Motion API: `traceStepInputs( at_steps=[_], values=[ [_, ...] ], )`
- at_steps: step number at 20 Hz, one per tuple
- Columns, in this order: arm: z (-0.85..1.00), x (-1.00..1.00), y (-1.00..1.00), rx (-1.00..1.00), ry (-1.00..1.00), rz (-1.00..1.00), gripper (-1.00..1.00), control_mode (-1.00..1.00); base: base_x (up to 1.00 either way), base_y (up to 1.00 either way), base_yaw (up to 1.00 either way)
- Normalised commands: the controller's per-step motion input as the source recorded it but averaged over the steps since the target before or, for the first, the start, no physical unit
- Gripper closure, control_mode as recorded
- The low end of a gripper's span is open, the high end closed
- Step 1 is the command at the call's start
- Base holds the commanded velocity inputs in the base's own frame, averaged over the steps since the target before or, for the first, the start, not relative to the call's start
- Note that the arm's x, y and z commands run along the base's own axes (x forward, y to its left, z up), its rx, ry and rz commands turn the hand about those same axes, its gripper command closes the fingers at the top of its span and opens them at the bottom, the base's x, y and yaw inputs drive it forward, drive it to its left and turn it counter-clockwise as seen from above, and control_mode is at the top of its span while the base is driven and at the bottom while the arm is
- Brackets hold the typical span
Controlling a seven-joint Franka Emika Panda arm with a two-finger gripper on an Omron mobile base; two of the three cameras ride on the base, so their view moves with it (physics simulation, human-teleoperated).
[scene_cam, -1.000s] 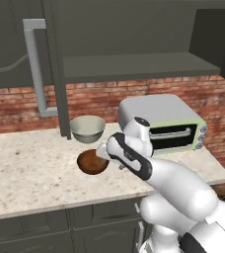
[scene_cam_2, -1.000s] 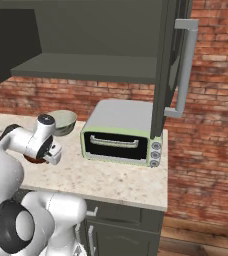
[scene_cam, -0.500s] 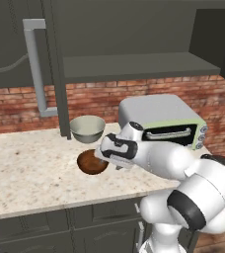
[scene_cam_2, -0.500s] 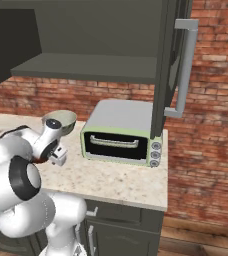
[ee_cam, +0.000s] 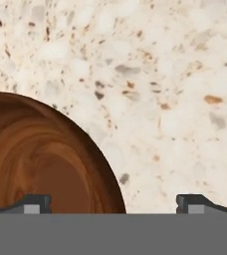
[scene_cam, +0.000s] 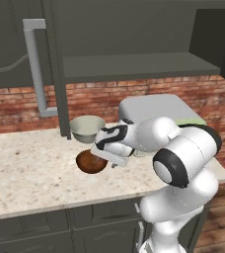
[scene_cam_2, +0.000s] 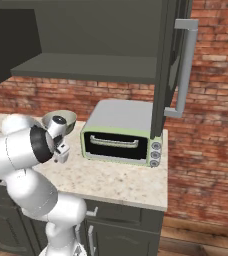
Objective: Pick up the bowls on the counter and stack them on top of one another in the open cabinet. Place the smaller bowl on top of the larger bowl.
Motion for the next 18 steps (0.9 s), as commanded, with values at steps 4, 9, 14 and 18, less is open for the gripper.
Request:
traceStepInputs(
  at_steps=[4,9,14,18],
  values=[
    [-0.34,0.06,0.18,0.0,0.02,-0.01,-1.0,-1.0,0.0,0.0,0.0],
    [-0.24,-0.03,0.12,0.0,0.0,-0.01,1.0,-1.0,0.0,0.0,0.0],
    [0.01,-0.27,0.15,0.0,0.0,-0.08,1.0,-1.0,0.0,0.0,0.0],
    [0.34,-0.42,0.04,0.0,-0.02,-0.16,1.0,-1.0,0.0,0.0,0.0]
  ],
)
